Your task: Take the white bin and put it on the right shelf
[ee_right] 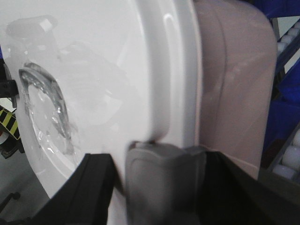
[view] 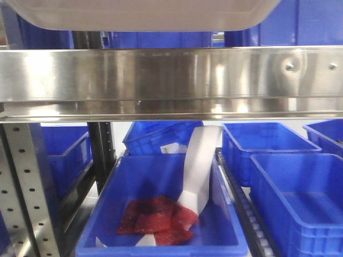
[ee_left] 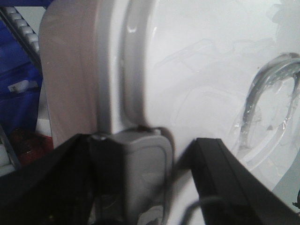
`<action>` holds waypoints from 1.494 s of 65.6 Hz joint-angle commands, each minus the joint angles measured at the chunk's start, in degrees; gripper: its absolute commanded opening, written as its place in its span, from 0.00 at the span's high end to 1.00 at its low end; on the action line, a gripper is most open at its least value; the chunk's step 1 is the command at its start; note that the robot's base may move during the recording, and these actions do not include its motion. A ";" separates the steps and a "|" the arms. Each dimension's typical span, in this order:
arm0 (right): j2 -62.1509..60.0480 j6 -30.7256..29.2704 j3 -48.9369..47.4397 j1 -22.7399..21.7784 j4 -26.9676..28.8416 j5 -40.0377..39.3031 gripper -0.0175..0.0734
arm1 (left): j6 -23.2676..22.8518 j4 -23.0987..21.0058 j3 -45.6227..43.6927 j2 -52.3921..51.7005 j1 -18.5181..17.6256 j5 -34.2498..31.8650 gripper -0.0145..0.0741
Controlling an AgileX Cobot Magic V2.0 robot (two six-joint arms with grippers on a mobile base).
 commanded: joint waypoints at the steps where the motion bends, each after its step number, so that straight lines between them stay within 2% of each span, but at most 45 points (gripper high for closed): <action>1: -1.15 -0.30 -2.13 0.74 10.17 4.04 0.34 | 0.88 -9.12 -2.04 -1.02 -1.09 0.87 0.52; 68: -1.15 -0.30 -2.13 0.74 10.17 4.04 0.34 | 0.88 -9.12 -2.04 -1.02 -1.09 0.87 0.52; 77: -1.15 -0.30 -2.13 0.74 10.17 4.04 0.34 | 0.88 -10.83 -2.04 -1.02 -1.09 -2.02 0.52; 98: -1.15 -0.30 -2.13 0.74 10.17 4.04 0.34 | 0.88 -10.85 -2.04 -1.02 -1.09 -2.04 0.52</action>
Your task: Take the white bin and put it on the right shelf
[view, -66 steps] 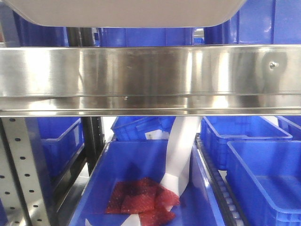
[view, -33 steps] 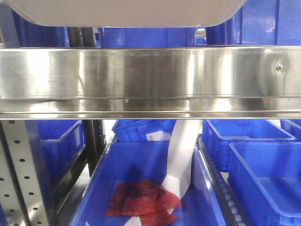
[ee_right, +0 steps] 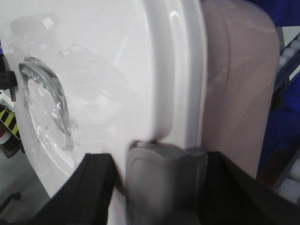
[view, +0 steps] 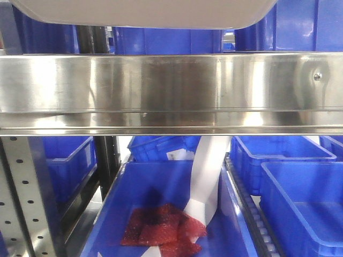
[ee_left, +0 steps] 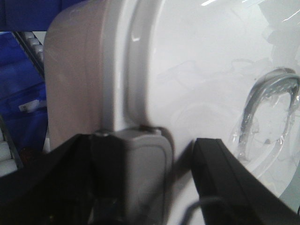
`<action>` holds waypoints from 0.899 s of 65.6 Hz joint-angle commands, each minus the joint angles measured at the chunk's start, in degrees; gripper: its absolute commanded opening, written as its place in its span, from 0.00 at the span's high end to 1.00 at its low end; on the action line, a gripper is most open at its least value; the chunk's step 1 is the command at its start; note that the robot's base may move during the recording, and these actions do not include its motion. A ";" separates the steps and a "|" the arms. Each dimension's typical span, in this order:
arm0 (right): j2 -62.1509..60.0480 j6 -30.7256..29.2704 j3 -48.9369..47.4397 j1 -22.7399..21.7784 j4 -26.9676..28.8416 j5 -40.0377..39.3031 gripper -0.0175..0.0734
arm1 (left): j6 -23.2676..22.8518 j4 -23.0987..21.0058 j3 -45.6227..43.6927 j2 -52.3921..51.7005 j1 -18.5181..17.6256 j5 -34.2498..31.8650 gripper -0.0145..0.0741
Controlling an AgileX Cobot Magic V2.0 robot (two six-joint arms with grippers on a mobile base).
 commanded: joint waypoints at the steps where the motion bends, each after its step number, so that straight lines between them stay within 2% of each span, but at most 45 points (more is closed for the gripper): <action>1: -1.15 -0.30 -2.13 0.74 10.17 4.04 0.34 | 0.70 -8.70 -2.04 -1.02 -1.09 0.32 0.52; 12: -1.15 -0.30 -2.13 0.74 10.17 4.04 0.34 | 0.70 -8.78 -2.04 -1.02 -1.09 0.43 0.52; 25: -1.15 -0.30 -2.13 0.74 10.17 3.84 0.34 | 0.70 -8.78 -2.04 -1.02 -1.09 4.92 0.52; 59: -1.15 -0.30 -2.13 0.74 10.72 2.10 0.34 | 0.70 -8.78 -2.04 -1.02 -1.09 4.84 0.52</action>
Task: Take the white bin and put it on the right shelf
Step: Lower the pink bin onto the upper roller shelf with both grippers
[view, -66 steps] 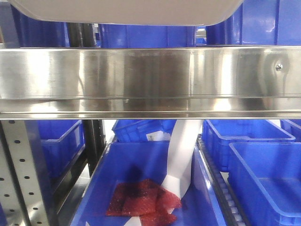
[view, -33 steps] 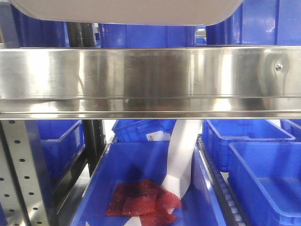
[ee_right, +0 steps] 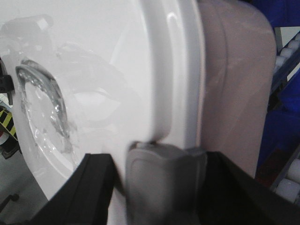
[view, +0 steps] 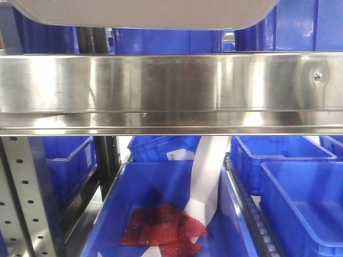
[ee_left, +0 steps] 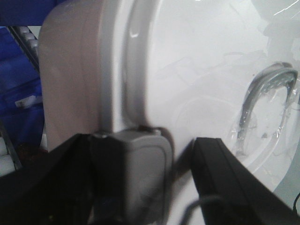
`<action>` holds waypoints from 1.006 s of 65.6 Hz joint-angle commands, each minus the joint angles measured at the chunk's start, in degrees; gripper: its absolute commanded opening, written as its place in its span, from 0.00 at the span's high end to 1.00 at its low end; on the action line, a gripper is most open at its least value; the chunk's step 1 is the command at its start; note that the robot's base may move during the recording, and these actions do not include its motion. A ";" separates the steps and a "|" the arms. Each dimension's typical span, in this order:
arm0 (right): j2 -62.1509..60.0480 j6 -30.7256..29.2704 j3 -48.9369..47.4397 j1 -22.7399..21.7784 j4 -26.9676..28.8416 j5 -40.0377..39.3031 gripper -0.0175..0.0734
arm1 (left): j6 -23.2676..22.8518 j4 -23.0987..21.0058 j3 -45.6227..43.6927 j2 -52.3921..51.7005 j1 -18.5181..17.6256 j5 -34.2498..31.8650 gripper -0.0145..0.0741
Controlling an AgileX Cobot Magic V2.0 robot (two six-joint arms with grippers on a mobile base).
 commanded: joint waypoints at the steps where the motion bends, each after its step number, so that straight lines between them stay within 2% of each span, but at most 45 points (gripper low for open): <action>1: -1.15 -0.39 -2.13 0.74 11.00 2.21 0.34 | 0.56 -8.83 -2.04 -1.02 -1.09 3.46 0.52; 19: -1.05 0.35 -2.13 0.74 12.76 -0.06 0.34 | 0.56 -9.50 -2.04 -0.90 -1.09 3.24 0.52; 38: 2.11 0.48 -2.13 0.74 18.05 -0.08 0.34 | 0.46 -18.17 -2.23 3.69 -1.09 3.24 0.52; 51: 6.33 0.48 -3.87 0.74 19.66 -0.25 0.34 | 0.46 -19.26 -3.12 8.18 -1.09 1.21 0.52; 66: 14.59 0.48 -8.84 0.74 21.29 -0.65 0.34 | 0.58 -21.84 -8.74 15.18 -1.09 -2.30 0.52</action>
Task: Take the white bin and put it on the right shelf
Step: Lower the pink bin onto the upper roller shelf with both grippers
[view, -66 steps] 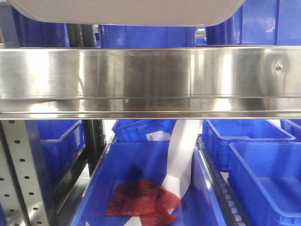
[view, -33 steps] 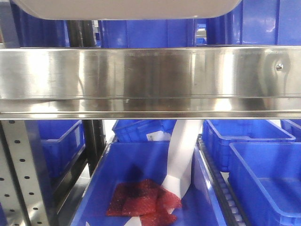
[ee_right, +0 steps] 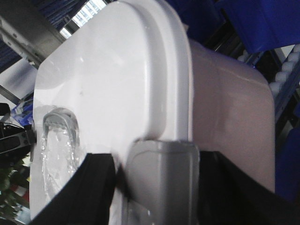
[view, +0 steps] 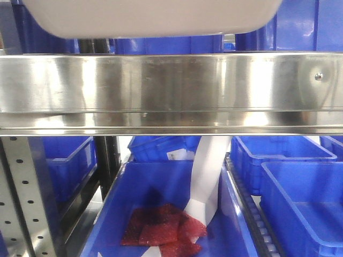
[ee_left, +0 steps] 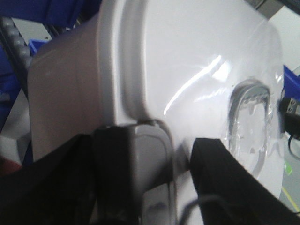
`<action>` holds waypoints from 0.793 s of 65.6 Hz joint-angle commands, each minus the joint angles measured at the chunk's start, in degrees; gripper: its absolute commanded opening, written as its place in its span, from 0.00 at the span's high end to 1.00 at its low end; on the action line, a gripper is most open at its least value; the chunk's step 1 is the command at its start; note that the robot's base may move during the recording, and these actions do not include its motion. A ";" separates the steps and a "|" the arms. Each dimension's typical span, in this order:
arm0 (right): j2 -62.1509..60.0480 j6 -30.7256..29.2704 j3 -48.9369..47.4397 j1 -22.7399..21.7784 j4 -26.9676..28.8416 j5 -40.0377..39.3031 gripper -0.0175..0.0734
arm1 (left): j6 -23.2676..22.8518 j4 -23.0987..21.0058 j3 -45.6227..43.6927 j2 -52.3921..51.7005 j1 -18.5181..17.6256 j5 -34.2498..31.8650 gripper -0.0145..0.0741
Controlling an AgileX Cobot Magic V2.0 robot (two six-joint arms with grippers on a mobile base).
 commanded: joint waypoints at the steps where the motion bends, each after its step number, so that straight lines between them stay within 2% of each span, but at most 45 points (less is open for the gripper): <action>1: 1.73 0.20 -3.97 0.95 8.65 5.60 0.34 | 0.48 -10.33 -4.52 1.05 -1.09 0.68 0.52; 9: 5.48 -0.05 -6.51 0.95 8.72 5.42 0.34 | 0.48 -10.33 -6.65 4.25 -1.09 -2.87 0.52; 21: 9.34 -0.18 -8.34 0.95 8.74 3.76 0.34 | 0.48 -10.45 -7.32 8.38 -1.21 -3.45 0.52; 42: 13.30 -0.18 -8.34 1.02 8.86 1.32 0.34 | 0.48 -13.65 -7.48 13.67 -5.63 -7.74 0.51; 52: 14.40 -0.18 -8.34 1.02 8.91 0.82 0.33 | 0.56 -12.97 -7.48 15.31 -7.63 -9.94 0.51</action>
